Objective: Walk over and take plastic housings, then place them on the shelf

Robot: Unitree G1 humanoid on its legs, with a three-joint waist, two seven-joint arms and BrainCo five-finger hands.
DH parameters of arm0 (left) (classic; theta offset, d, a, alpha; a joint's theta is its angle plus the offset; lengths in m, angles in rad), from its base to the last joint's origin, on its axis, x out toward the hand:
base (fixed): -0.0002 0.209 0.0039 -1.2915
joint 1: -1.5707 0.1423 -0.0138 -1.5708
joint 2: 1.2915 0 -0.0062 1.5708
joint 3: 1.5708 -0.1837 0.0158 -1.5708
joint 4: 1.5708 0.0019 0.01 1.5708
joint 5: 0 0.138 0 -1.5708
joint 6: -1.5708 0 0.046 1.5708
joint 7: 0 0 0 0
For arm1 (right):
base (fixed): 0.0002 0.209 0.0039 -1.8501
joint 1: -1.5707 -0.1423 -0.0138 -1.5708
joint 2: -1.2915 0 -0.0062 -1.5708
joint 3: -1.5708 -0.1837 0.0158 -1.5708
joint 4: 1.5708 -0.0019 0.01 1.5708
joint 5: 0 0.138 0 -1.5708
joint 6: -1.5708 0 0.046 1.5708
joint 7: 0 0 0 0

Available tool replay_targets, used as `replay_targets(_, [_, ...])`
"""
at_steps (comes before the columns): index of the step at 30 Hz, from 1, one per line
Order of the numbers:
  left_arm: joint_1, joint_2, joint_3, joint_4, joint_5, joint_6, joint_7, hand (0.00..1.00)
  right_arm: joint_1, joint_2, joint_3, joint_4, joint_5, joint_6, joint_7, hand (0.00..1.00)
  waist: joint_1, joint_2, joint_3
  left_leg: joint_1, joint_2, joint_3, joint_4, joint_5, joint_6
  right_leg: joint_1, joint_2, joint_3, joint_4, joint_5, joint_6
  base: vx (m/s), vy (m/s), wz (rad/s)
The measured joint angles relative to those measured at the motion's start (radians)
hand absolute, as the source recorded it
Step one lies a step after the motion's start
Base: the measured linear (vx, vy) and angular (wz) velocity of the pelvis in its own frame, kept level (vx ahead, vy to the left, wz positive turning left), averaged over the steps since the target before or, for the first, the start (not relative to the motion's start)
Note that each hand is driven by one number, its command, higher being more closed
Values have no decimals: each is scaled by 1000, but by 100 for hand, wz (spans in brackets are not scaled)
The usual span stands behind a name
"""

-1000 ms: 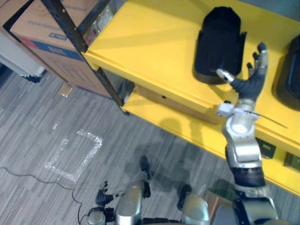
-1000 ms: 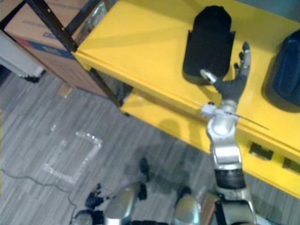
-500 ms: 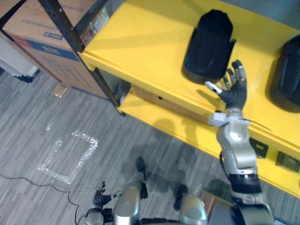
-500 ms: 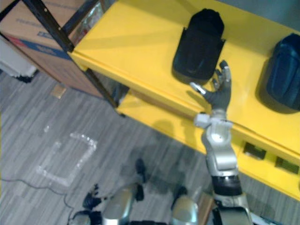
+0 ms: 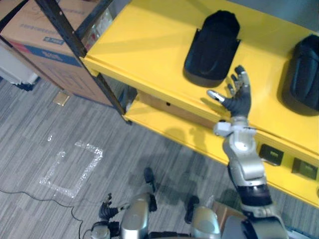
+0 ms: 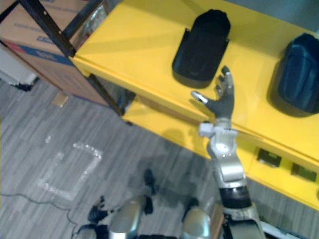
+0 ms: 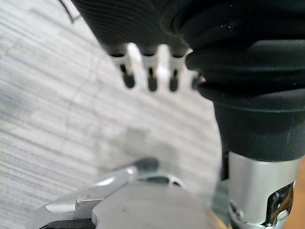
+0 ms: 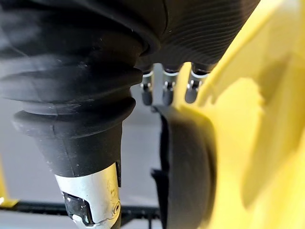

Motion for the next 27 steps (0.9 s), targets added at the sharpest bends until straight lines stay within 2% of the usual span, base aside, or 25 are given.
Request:
replay_targets(5, [0,0,2,0,0,-4,0,0,-41,-3,3,-58,-229,-151,-52,0,-3,0,0,-13,0,-18,9,1,-1,2,1,-21,-1,0,1,7,-6,9])
replay_targets(7, [0,0,3,0,0,-10,-2,0,-55,-15,17,-86,-268,-188,-51,0,-3,0,0,-26,1,-24,22,-1,1,0,2,-26,-1,0,1,13,-7,15])
replay_targets(8, [0,-3,9,0,1,-19,-7,0,-76,-38,49,-107,-280,-236,-28,0,-3,0,0,-41,3,-33,34,-2,3,-3,4,-34,-1,0,1,15,-6,15])
replay_targets(9, [0,-3,9,0,1,-19,-9,0,-78,-44,59,-114,-279,-252,-14,0,-3,0,0,-42,2,-37,34,-2,3,-2,4,-38,-1,0,1,12,-7,20])
replay_targets(11, [0,-3,10,1,2,-21,-13,0,-83,-58,102,-129,-212,-295,102,0,-1,0,0,-43,0,-49,35,-2,3,3,4,-51,-4,0,1,5,-8,14])
replay_targets(12, [0,-3,10,1,2,-22,-13,0,-85,-63,116,-129,-184,-298,139,0,1,0,0,-44,0,-50,35,-2,3,3,4,-52,-4,0,2,1,-8,6])
replay_targets(13, [0,-4,11,1,2,-28,-15,0,-87,-74,147,-129,-82,-295,254,0,5,0,0,-45,0,-51,35,-2,3,3,4,-53,-4,1,2,0,0,0])
replay_targets(14, [0,-4,11,2,3,-31,-18,0,-88,-80,162,-129,-32,-285,311,0,7,0,0,-46,0,-51,35,-2,3,3,4,-53,-5,2,3,0,0,0])
replay_targets(16, [0,-4,13,2,2,-33,-19,0,-88,-88,179,-129,21,-273,380,0,8,0,0,-49,0,-52,37,-2,3,2,5,-54,-7,3,5,0,0,0])
replay_targets(17, [0,-4,19,1,2,-34,-19,0,-94,-99,189,-129,64,-246,439,0,7,0,0,-57,0,-53,46,-2,4,1,6,-54,-8,5,8,0,0,0])
replay_targets(21, [0,-4,21,1,2,-36,-19,0,-115,-131,194,-124,106,-195,515,0,7,0,0,-66,1,-53,54,-4,6,0,7,-55,-16,13,11,6,1,1])
replay_targets(24, [-1,-4,19,1,1,-36,-20,0,-124,-139,194,-115,165,-166,552,0,10,0,0,-67,2,-51,57,-5,7,0,7,-52,-17,13,9,0,0,0])
replay_targets(27, [-1,-4,16,1,1,-36,-19,0,-132,-139,194,-70,170,-135,574,0,14,0,0,-64,3,-49,57,-5,7,1,7,-49,-15,9,3,3,-7,-2])
